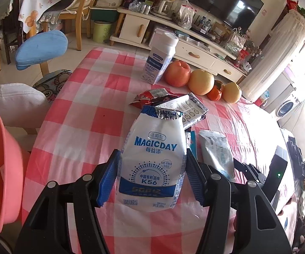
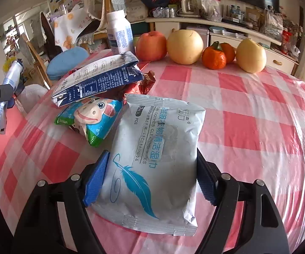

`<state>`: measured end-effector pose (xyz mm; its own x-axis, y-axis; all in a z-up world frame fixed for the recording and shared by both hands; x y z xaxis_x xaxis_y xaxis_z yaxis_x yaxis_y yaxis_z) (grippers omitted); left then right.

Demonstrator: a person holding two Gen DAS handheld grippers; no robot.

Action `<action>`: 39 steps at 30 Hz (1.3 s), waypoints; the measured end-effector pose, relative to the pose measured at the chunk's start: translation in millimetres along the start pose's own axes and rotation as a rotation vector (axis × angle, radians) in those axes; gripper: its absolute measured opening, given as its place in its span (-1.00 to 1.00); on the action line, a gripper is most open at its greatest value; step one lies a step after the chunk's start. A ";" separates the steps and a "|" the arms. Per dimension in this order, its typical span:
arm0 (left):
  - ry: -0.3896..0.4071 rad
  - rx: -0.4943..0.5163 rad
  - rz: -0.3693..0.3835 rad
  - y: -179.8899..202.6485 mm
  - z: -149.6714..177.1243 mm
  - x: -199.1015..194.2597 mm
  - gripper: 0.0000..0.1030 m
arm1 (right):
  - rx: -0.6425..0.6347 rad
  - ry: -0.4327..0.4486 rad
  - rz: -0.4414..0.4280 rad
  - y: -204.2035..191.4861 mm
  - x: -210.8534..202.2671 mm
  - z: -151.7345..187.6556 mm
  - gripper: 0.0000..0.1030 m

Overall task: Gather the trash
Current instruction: 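Carry both bags to the pink bucket and open both tools to drop them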

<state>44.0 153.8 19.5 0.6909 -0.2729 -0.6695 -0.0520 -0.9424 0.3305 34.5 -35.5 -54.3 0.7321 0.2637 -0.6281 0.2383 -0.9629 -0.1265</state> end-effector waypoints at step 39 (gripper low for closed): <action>0.258 -0.380 -0.316 -252.6 -24.7 -121.4 0.19 | -0.261 0.121 -0.393 -316.0 -61.1 -68.0 0.49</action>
<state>-8.9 429.7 33.7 0.7871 0.1129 -0.6064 0.4172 -0.8216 0.3885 -42.1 256.5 76.3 0.6199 0.6241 -0.4755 0.6523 -0.7468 -0.1298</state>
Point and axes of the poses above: each gripper's, at about its wrist camera, not at the fingertips, and x roughly the way its jaws point, y to its right, z to its underside, the point moved 10 cm from there along x, roughly the way its jaws point, and after that the axes turned 10 degrees about y, right-handed, at the moved point
